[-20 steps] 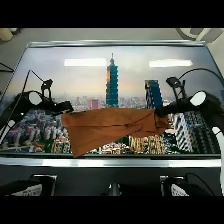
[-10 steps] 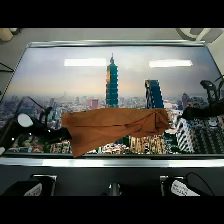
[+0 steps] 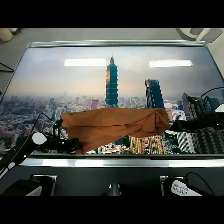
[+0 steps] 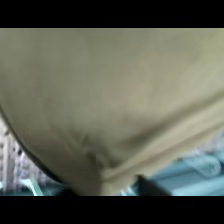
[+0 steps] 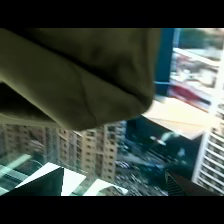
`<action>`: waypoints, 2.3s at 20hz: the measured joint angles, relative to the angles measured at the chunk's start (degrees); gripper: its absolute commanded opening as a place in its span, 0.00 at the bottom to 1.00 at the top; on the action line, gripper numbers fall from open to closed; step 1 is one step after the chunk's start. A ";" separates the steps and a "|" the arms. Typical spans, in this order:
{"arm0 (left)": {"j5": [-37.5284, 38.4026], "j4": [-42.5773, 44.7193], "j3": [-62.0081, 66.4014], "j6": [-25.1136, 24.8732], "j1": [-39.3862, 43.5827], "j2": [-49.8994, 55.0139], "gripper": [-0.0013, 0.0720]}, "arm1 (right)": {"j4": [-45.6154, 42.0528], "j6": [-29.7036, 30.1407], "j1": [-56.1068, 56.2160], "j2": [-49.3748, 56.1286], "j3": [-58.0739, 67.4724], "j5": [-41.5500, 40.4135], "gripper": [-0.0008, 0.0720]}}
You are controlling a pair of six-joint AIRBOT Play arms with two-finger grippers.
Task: Fold the shirts.
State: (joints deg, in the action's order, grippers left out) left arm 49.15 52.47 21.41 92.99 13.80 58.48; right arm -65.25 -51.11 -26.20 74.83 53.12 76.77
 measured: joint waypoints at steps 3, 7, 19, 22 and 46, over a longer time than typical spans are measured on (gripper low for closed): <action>-4.61 -0.26 0.09 0.72 1.57 -0.09 0.05 | 3.21 0.63 0.00 0.90 -2.82 -3.32 0.96; -6.47 -0.24 0.79 0.52 2.29 -2.25 0.05 | 6.88 2.75 0.04 2.43 -4.20 -9.66 0.92; -8.90 0.94 17.11 -1.27 -0.55 -18.38 0.05 | 8.04 10.69 8.17 -4.70 9.05 -18.12 0.04; -17.38 3.69 35.19 -1.70 -5.20 -23.43 0.05 | 8.11 10.73 8.35 -16.20 22.36 -27.21 0.04; 3.06 19.93 41.38 -1.05 -13.31 -4.96 0.05 | -9.33 -1.07 8.63 -12.04 25.81 3.19 0.04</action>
State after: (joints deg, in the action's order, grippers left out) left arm 52.21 72.40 62.78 91.94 0.49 53.52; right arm -74.59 -52.18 -17.56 62.78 78.94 79.96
